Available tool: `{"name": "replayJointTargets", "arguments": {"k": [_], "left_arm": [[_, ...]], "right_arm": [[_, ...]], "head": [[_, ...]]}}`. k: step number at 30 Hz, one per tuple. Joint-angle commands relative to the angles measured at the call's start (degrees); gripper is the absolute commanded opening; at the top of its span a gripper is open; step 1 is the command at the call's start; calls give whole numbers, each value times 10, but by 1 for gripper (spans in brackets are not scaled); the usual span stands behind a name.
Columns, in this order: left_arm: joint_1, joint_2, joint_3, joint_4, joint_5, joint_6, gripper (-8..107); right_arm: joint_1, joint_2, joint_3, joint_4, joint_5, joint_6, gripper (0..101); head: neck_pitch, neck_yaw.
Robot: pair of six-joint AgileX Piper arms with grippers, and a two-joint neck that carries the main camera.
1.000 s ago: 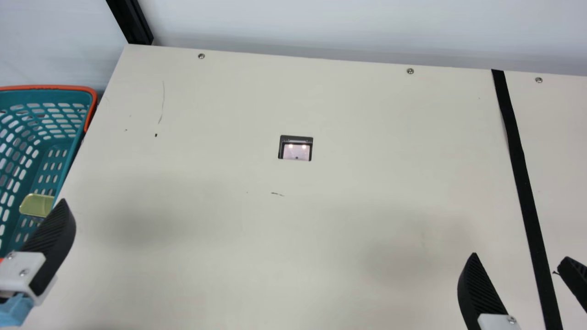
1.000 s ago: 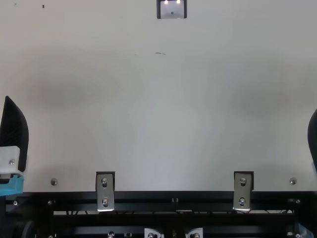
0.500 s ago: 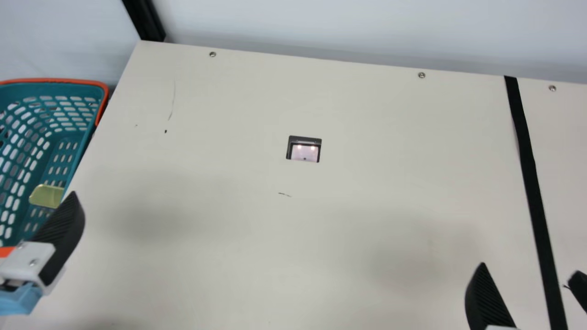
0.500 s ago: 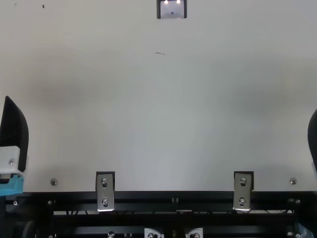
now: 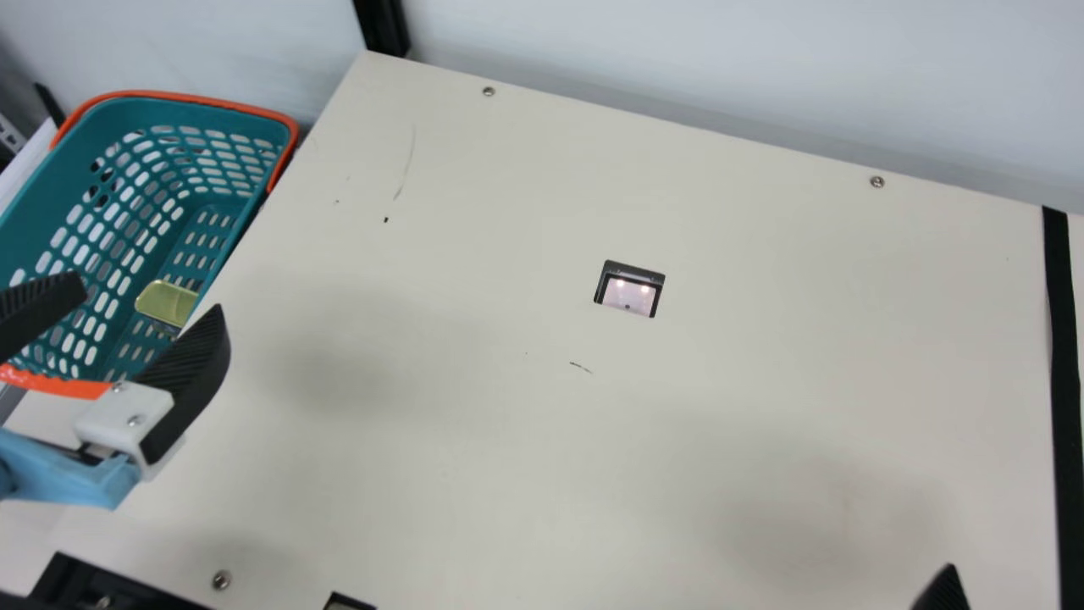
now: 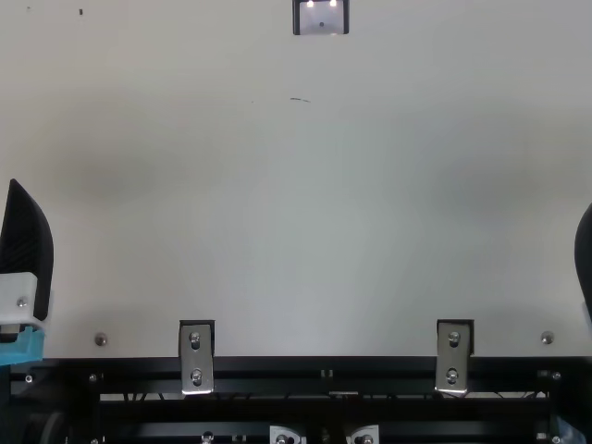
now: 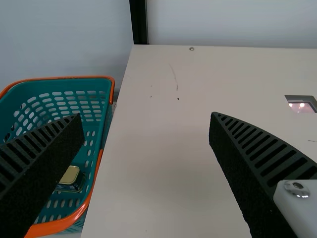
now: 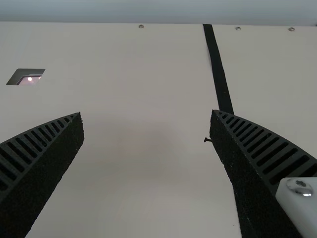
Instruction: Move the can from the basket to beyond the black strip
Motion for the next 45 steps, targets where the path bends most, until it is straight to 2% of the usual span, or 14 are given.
{"name": "replayJointTargets", "arguments": {"k": [1,8,22,27,36,45], "left_arm": [[0,0,0,0,0,0,90],[0,0,0,0,0,0,90],[1,0,0,0,0,2,90],[9,15,-3,12,-18,0,90],[75,112,-46,59,-80,-40,90],[150,259,-136,106,-119,-83,90]], "right_arm": [[0,0,0,0,0,0,101],[0,0,0,0,0,0,101],[0,0,0,0,0,0,101],[0,0,0,0,0,0,101],[0,0,0,0,0,0,101],[0,0,0,0,0,0,101]], "head": [[-18,25],[-40,61],[-40,61],[-40,61],[-40,61],[-40,61]]}}
